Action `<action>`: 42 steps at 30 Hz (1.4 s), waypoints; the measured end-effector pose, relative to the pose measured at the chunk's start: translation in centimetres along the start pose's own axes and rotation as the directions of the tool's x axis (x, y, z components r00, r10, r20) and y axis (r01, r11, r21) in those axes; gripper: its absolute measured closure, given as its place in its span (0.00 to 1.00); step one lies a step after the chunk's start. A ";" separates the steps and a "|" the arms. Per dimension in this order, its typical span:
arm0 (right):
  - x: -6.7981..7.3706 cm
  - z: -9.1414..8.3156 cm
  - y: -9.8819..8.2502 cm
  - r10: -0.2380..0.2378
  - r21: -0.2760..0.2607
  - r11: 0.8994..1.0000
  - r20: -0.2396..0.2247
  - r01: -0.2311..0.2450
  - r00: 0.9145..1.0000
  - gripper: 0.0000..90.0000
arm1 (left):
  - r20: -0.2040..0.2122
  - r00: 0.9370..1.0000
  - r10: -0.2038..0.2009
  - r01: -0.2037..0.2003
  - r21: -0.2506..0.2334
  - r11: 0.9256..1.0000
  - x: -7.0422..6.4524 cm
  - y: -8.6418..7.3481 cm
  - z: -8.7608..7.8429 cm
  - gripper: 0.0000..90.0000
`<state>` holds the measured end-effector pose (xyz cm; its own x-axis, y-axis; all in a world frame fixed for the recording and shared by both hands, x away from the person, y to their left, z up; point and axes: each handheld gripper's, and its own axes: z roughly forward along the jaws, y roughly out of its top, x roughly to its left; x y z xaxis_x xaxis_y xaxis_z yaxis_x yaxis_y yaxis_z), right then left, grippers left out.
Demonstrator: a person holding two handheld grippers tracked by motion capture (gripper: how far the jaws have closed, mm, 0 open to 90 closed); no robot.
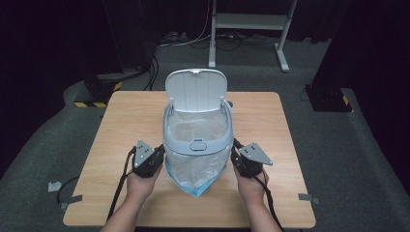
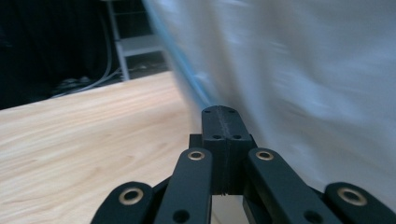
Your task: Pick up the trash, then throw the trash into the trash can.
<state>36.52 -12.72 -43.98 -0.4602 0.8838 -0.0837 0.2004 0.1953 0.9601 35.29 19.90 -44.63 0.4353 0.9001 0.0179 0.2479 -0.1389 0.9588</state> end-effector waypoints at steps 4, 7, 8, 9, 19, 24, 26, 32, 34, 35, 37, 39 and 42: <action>-0.5 0.8 0.4 0.007 0.008 1.000 0.028 -0.008 1.000 0.86 | -0.029 0.999 -0.020 0.020 0.005 1.000 1.1 0.2 1.8 1.00; -0.4 1.7 0.8 0.001 0.024 1.000 0.017 -0.002 1.000 0.88 | 0.003 1.000 -0.005 0.005 0.014 1.000 0.8 0.5 3.2 1.00; -0.3 2.0 0.9 0.001 0.026 1.000 0.010 -0.002 1.000 0.92 | -0.011 1.000 0.001 -0.001 0.016 1.000 0.7 0.6 3.3 1.00; -0.1 2.0 1.0 -0.006 0.025 1.000 0.011 0.005 1.000 0.96 | -0.005 1.000 -0.010 0.010 0.017 1.000 0.7 0.6 3.4 1.00; 0.9 1.4 0.8 -0.016 0.010 1.000 0.008 0.016 1.000 1.00 | 0.002 1.000 -0.029 0.029 0.003 1.000 0.1 -0.1 1.3 1.00; 2.2 0.8 0.4 -0.030 -0.009 1.000 -0.014 0.030 0.999 1.00 | -0.014 0.999 -0.040 0.040 -0.015 0.999 0.0 -0.9 -0.5 1.00; 2.6 0.5 0.3 -0.032 -0.015 0.999 -0.020 0.032 0.999 1.00 | -0.019 0.999 -0.037 0.037 -0.017 0.999 0.0 -1.2 -1.2 1.00; 3.2 0.2 0.3 -0.070 0.006 0.998 -0.025 0.070 0.997 0.91 | -0.020 0.999 -0.042 0.042 -0.014 0.999 0.5 -1.3 -2.4 1.00; 2.7 -0.1 0.6 -0.046 0.001 0.999 -0.020 0.046 0.999 0.84 | -0.035 0.998 -0.049 0.047 -0.036 0.998 1.0 -1.0 -2.9 1.00; 2.5 -0.4 0.7 -0.034 -0.009 0.999 -0.021 0.034 0.999 0.83 | -0.044 0.997 -0.062 0.059 -0.051 0.997 1.3 -0.9 -3.2 0.98; 2.2 -1.1 0.9 -0.032 -0.031 0.999 -0.007 0.031 0.999 0.80 | -0.046 0.996 -0.081 0.077 -0.065 0.995 1.9 -0.5 -3.8 0.94; 2.0 -1.8 1.3 -0.033 -0.051 0.998 -0.002 0.032 0.999 0.77 | -0.053 0.995 -0.088 0.084 -0.079 0.993 2.3 -0.1 -4.2 0.91; 1.7 -3.3 2.0 -0.040 -0.086 0.995 0.007 0.041 0.999 0.76 | -0.063 0.994 -0.087 0.080 -0.103 0.991 2.6 0.7 -5.0 0.87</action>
<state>33.28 -12.18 -41.35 -0.4619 0.8782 -0.1240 0.1063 0.1937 0.9753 32.30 24.24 -42.45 0.3563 0.9332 -0.0475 0.1916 -0.0232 0.9812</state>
